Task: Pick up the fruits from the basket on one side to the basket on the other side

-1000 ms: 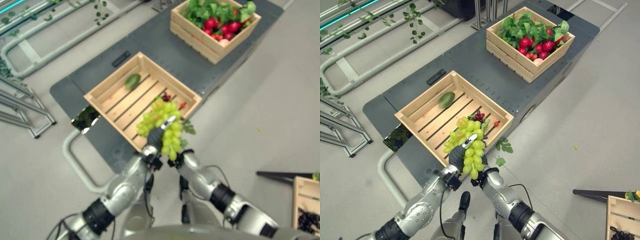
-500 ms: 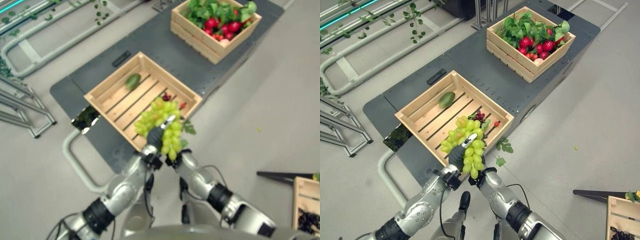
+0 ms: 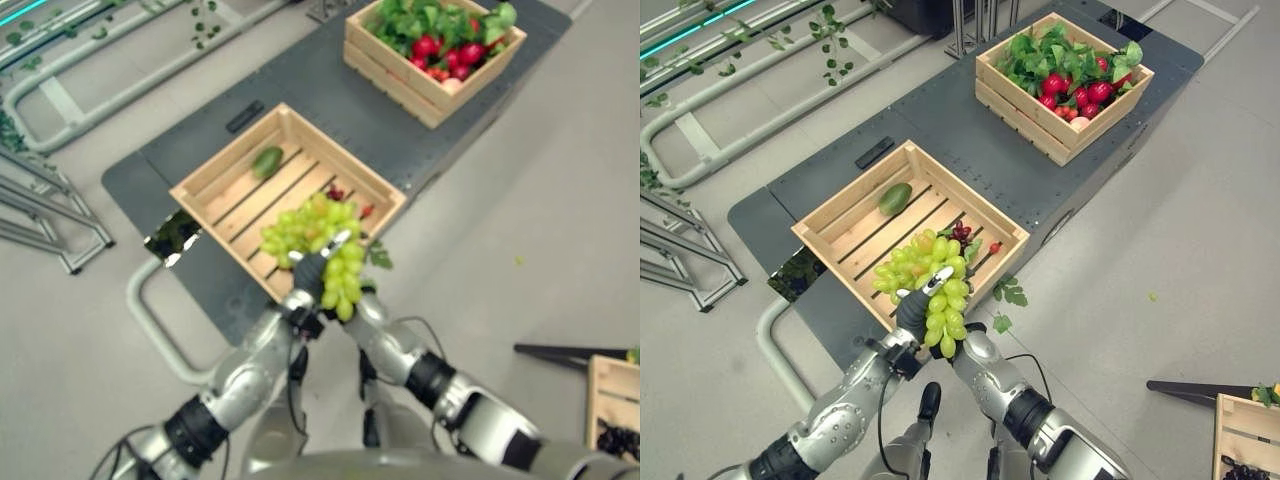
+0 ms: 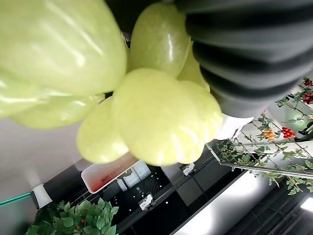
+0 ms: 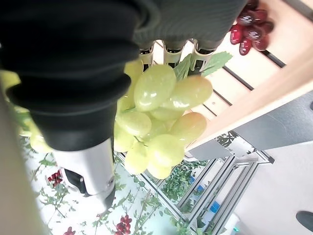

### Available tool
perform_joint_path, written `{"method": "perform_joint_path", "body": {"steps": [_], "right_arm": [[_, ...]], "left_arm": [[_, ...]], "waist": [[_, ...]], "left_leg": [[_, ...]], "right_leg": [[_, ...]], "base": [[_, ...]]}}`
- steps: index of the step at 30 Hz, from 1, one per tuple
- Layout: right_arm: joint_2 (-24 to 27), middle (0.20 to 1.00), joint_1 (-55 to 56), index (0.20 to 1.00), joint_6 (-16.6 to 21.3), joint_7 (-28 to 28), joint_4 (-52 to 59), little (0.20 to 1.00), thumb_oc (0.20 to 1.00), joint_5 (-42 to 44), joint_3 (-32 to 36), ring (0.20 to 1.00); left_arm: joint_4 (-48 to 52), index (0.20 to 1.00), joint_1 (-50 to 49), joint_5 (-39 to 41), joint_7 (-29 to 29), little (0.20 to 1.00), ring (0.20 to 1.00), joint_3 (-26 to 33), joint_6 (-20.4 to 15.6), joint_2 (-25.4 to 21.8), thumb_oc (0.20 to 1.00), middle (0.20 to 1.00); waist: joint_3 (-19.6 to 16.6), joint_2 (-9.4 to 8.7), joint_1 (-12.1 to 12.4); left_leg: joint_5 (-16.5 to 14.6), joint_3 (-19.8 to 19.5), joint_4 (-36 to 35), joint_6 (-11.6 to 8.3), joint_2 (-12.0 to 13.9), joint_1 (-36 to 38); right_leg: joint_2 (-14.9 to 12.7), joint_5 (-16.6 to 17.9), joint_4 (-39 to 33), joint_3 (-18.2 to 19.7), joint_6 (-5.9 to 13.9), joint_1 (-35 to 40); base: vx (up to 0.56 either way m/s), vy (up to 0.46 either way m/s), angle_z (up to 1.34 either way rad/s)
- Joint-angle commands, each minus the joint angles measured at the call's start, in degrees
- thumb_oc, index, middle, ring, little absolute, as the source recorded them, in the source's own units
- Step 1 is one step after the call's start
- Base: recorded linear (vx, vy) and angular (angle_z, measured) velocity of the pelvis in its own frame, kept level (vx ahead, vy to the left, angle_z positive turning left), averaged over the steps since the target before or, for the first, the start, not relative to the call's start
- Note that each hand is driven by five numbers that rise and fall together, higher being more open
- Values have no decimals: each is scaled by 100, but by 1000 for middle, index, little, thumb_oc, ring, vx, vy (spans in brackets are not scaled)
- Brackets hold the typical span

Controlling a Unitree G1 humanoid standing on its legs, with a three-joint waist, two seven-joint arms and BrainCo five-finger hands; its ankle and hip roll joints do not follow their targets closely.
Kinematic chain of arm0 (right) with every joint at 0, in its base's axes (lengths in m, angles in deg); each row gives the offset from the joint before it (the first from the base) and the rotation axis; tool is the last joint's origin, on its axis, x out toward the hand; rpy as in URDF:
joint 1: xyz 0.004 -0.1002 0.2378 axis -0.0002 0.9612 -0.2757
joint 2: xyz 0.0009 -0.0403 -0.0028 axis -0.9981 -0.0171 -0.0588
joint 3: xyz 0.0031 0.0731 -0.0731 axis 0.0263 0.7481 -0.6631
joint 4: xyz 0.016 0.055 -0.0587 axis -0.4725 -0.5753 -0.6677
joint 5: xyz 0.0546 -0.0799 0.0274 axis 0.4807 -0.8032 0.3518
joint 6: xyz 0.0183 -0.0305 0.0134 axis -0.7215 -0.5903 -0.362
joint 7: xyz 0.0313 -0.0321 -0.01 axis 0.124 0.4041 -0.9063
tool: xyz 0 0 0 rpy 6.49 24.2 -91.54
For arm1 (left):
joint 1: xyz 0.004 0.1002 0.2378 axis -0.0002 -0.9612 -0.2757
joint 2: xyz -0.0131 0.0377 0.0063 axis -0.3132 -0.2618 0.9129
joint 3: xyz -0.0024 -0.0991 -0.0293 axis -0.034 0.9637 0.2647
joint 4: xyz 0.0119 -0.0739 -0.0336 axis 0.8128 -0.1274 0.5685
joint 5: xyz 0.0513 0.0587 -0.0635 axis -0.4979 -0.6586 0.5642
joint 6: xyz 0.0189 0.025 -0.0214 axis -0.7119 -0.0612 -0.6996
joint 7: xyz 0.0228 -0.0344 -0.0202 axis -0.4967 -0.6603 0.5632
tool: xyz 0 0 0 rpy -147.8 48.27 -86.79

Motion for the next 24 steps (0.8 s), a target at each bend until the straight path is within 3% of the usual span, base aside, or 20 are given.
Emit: {"method": "perform_joint_path", "body": {"steps": [1,6,7,8,24], "right_arm": [[-803,1000,-697,1000,320,80,141,1000,1000,-549,-77,1000],[-779,1000,-748,1000,312,131,152,1000,1000,-744,-84,1000],[-774,533,-737,533,303,132,165,533,533,-758,-95,533],[-774,200,-730,200,307,137,173,200,200,-767,-97,200],[-777,200,-639,200,312,140,174,200,200,-782,-137,200]], "left_arm": [[395,200,338,-3,282,200,200,-336,-166,124,200,200],[359,200,362,0,250,200,200,-356,-181,143,200,200],[351,200,366,5,248,200,200,-356,-190,149,200,200],[339,200,366,3,241,200,200,-353,-200,155,200,200],[293,200,367,-2,191,200,200,-380,-234,179,200,200]], "waist": [[-196,-123,72],[-192,-141,67],[-196,-144,64],[-200,-143,60],[-209,-173,36]], "left_leg": [[-397,-281,51,391,-380,-130],[-400,-285,50,389,-370,-126],[-403,-288,48,387,-367,-123],[-403,-290,48,384,-364,-121],[-419,-319,45,361,-322,-102]], "right_leg": [[-262,-394,192,-37,578,-51],[-248,-405,193,-49,572,-46],[-246,-408,191,-54,568,-44],[-243,-410,190,-51,567,-39],[-209,-437,189,-56,549,-38]], "base": [[0,0,0],[6,-9,5],[0,0,0],[0,0,0],[0,0,0]]}}
